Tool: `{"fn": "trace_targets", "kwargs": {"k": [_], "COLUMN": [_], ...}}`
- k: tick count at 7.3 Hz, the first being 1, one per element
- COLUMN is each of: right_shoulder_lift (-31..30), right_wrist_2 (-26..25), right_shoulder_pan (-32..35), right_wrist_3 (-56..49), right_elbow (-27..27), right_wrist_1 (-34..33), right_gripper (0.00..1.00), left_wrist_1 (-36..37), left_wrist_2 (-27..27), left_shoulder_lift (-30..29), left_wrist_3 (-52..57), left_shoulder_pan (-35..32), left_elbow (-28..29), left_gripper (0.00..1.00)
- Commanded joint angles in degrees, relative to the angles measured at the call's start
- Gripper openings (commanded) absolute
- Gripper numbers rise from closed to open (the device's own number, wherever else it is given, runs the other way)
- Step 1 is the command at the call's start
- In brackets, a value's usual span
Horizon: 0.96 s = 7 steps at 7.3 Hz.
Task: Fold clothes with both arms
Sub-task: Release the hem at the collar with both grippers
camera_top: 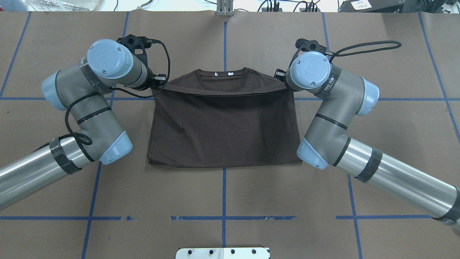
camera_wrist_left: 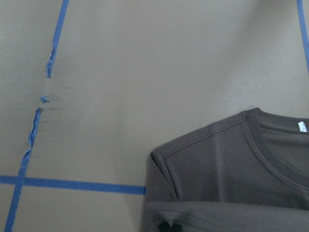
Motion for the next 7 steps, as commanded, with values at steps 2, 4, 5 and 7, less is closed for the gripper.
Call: {"fn": "trace_targets", "kwargs": {"k": [2,4,5,7], "right_shoulder_lift": [0.06,0.15,-0.20,-0.90], "right_wrist_2": [-0.19,-0.28,0.94,4.20], "right_shoulder_pan": [0.08,0.08,1.04,1.75], "right_wrist_3": [-0.25,-4.96,-9.26,-10.62], "right_elbow": [-1.29,-0.95,1.06,3.62], "right_wrist_1": [0.67,0.93,0.84,0.93], "right_gripper": [0.00,1.00,1.00,1.00], "left_wrist_1": [-1.20,-1.38,-1.38,-1.46], "left_wrist_2": [0.14,-0.04,-0.65,-1.26], "left_shoulder_lift": [-0.67,0.72,4.30,12.72], "left_wrist_3": [0.09,6.57,6.86,5.99], "left_shoulder_pan": [0.02,-0.06,0.37,3.95], "left_elbow": [2.18,-1.31,-7.17,-17.03], "left_gripper": [0.01,1.00,1.00,1.00]}}
